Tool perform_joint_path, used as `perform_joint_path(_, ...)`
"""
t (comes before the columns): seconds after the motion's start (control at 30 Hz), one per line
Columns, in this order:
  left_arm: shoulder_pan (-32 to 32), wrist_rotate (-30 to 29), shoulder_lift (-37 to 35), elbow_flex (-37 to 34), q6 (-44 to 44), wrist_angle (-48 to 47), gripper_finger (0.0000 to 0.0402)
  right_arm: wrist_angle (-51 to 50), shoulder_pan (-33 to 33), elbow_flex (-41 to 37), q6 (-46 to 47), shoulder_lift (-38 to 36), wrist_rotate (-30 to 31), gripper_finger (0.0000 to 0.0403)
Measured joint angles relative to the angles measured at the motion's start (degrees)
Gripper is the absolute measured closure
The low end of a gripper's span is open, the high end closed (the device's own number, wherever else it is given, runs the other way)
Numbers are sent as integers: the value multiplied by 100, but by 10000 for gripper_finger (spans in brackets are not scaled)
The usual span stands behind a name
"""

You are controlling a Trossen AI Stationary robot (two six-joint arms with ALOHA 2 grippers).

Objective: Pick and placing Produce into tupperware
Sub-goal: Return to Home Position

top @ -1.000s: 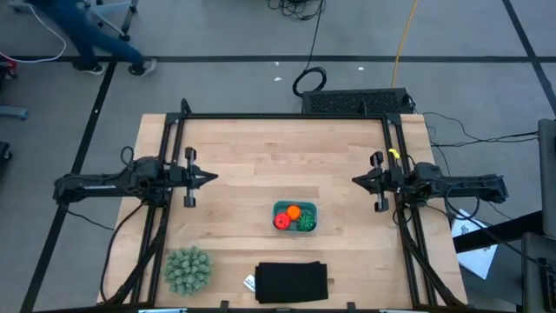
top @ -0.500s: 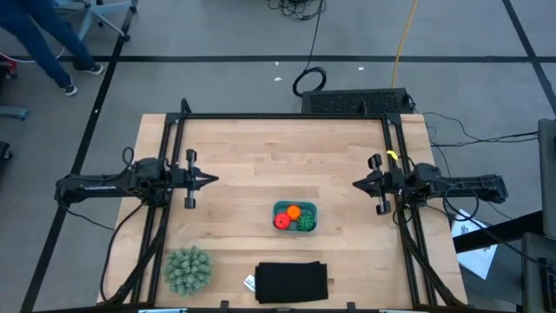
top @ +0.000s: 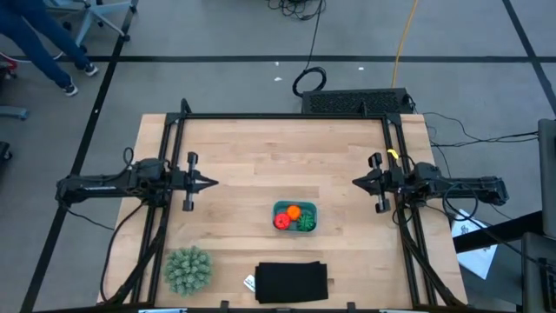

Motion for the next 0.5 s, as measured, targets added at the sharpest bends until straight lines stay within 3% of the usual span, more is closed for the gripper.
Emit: perform_joint_path(0.5,-10,-205,-914,2,-243,-688,401,-329,-29,-4,151,-407,15,403)
